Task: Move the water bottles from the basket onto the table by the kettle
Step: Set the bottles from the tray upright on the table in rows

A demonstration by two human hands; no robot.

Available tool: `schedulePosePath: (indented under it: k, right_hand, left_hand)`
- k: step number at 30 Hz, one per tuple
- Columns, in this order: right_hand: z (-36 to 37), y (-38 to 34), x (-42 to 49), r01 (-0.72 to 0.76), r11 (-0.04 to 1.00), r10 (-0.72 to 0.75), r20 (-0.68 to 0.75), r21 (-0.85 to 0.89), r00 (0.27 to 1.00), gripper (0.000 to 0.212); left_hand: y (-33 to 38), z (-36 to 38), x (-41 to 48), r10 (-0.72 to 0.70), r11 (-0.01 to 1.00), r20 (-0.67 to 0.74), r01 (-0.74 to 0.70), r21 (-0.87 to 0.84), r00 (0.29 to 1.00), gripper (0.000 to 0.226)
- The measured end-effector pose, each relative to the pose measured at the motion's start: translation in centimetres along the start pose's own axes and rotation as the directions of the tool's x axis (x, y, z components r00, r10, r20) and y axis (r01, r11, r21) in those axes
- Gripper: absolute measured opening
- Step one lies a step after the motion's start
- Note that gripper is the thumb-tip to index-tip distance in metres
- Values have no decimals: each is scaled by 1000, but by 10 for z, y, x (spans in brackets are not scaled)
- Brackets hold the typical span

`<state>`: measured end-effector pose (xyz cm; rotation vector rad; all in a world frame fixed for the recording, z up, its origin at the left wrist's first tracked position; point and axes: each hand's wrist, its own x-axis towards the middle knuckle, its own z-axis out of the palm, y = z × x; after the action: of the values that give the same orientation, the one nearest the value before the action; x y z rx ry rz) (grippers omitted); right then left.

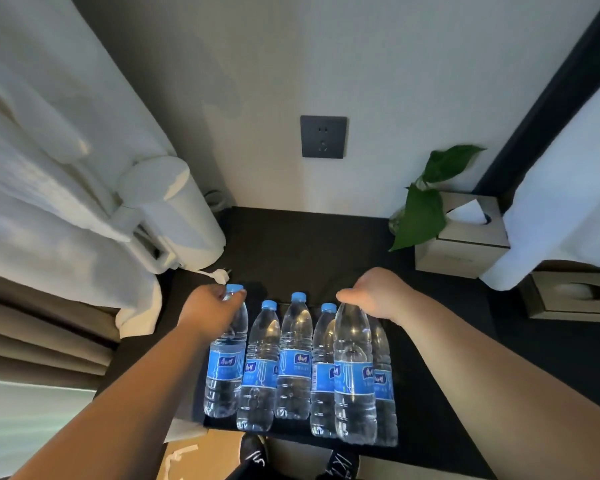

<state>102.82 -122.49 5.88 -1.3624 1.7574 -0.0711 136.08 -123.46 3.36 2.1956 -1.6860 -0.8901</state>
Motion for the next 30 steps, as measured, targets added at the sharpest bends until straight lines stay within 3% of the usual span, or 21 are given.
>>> schedulePosePath:
  k: [6,13,18,24,30]
  right_hand:
    - [-30,-37,-21,170,969,-170,18,-177,985,55]
    - [-53,-81,-35,239,944,-282,-181,-229,942,44]
    - [-61,-114,-27,258,937,-324,-307,-236,895,41]
    - [-51,-152,-1,223,933,-333,-441,-282,834,32]
    - [-44,-176,31,173,933,-317,-495,-315,809,26]
  left_hand:
    - [23,-17,-1,136,990,-116,-130,59,984,44]
    - [45,-51,7,211,976,-268,-219,0,940,47]
    - [71,-69,29,246,956,-269,-278,-90,931,46]
    - [102,-76,68,386,910,-249,-411,-59,888,38]
    - [118,-72,113,433,889,-201,-453,-68,879,28]
